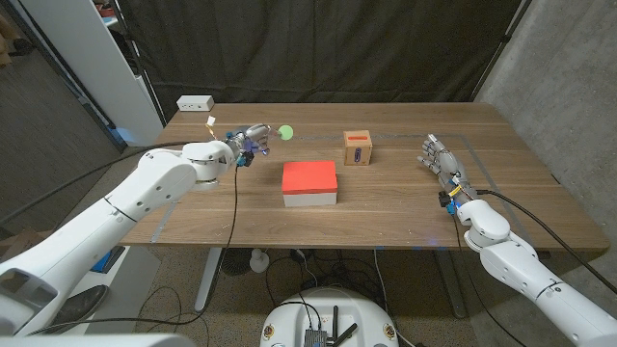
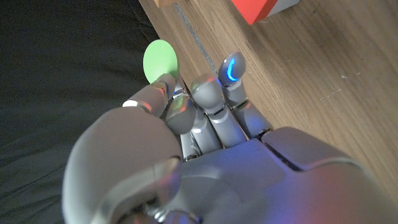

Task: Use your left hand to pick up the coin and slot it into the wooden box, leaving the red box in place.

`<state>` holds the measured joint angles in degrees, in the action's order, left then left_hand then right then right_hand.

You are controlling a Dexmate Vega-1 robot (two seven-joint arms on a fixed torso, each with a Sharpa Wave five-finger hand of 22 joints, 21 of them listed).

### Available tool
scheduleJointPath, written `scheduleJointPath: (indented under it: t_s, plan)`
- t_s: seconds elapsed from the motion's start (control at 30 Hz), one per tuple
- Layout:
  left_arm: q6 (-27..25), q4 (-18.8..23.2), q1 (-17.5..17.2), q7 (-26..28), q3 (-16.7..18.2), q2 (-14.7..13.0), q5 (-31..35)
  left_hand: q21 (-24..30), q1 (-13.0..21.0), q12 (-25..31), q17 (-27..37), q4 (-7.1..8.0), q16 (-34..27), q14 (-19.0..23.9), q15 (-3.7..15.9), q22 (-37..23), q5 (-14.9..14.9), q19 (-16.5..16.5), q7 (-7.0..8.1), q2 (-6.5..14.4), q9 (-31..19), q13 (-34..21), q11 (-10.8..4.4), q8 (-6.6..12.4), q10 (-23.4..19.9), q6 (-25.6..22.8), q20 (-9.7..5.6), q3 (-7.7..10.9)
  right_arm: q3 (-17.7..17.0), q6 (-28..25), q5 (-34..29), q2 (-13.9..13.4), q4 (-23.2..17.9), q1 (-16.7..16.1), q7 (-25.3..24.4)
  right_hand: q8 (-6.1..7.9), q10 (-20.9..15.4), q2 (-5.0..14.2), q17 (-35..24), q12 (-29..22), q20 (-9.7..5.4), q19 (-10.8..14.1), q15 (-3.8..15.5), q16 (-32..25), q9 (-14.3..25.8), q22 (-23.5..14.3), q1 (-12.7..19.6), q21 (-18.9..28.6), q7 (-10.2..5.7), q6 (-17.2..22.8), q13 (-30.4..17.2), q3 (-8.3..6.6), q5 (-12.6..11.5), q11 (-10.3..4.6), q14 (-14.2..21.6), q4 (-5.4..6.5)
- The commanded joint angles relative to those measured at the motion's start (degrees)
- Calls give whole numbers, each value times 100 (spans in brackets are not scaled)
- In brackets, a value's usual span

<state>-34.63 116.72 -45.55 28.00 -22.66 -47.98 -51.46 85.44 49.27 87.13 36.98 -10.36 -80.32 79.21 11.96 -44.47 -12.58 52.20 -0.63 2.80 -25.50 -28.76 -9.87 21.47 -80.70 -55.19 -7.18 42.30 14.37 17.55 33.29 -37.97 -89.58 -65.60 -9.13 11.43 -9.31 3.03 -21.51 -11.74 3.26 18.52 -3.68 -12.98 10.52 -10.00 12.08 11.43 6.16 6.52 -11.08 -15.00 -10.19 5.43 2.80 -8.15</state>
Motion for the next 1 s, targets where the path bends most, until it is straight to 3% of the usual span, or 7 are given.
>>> scheduleJointPath:
  t_s: [0.03,0.4,0.73,1.0]
  plan:
    - [-283,-74,567,-4,-510,350,1063,56,68,55,4,-9,-38,51,10,-23,-35,6,-211,0,-121,-47,11,11,40,-515,-495,39,-81,72,9,-15,-93,-127,-29,-16,-36,7,-19,23,24,14,-40,-11,14,-10,17,-3,18,56,-7,2,16,-19,21,8]
    - [-366,-297,956,-161,-871,734,1871,79,75,57,1,-4,-50,41,8,-11,-42,4,-222,-7,-136,-62,30,-1,40,-543,-494,52,-134,132,-18,-15,-147,-207,-64,-17,-38,8,-18,24,14,25,-39,-9,15,-10,18,0,17,56,-8,3,16,-16,18,7]
    - [-574,-552,1603,-378,-1541,1084,2973,116,72,76,11,-1,-69,25,6,-14,-49,14,-225,-11,-138,-83,38,-28,30,-569,-494,66,-151,186,-36,16,-139,-246,-74,-16,-41,9,-17,24,15,28,-28,-9,15,-10,17,0,21,60,-8,4,16,-19,17,8]
    - [-710,-765,1903,-648,-1845,1333,3542,131,85,92,32,-6,-115,60,7,-23,-55,5,-237,-19,-139,-112,52,-48,28,-596,-496,83,-193,232,-33,37,-148,-297,-109,-17,-43,10,-17,24,17,28,-36,-10,15,-10,17,-1,15,61,-8,4,16,-14,20,7]
